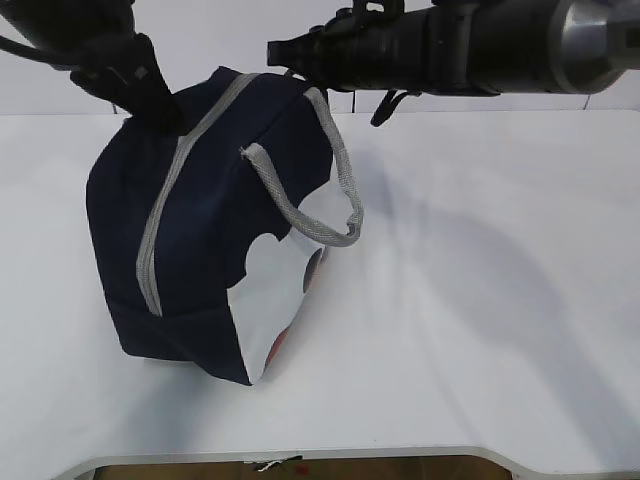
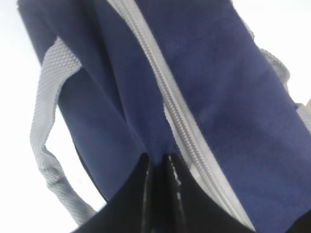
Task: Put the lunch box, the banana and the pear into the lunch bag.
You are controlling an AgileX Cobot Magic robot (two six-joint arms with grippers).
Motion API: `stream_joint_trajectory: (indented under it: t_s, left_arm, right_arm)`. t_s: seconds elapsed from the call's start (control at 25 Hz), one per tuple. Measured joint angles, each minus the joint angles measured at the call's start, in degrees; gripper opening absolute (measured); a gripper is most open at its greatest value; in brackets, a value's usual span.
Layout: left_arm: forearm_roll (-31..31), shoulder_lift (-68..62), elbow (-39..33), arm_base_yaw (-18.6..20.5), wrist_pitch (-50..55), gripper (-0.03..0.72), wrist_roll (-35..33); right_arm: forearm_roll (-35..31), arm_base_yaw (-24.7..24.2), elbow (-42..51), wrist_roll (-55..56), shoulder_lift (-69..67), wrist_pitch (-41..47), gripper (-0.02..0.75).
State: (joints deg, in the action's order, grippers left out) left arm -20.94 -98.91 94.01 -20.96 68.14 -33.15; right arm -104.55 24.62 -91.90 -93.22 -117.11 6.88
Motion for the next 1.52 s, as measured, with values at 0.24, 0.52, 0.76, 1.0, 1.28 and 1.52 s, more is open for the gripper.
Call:
stream_joint_trajectory:
  t_s: [0.24,0.52,0.76,1.0,1.28,1.52]
  left_arm:
    - [0.1,0.1,0.0,0.0,0.2,0.019,0.0]
    - [0.2,0.1,0.0,0.0,0.6,0.019,0.0]
    - [0.2,0.1,0.0,0.0,1.3,0.019,0.0]
    - [0.2,0.1,0.0,0.0,1.3,0.019,0.0]
    - [0.3,0.1,0.0,0.0,1.3,0.019,0.0]
    - [0.3,0.1,0.0,0.0,1.3,0.019,0.0]
  right_arm:
    - [-0.5,-0.2,-0.2,1.8,-1.9,-0.8,0.017]
    - [-0.6,-0.4,0.9,2.2,-2.9,-0.9,0.017]
    - [-0.7,-0.5,2.0,2.6,-2.9,-0.4,0.017]
    - [-0.7,-0.5,2.0,2.6,-3.3,-0.4,0.017]
    - [-0.7,-0.5,2.0,2.6,-3.7,0.0,0.017]
    - [-0.7,-0.5,2.0,2.6,-3.7,0.0,0.017]
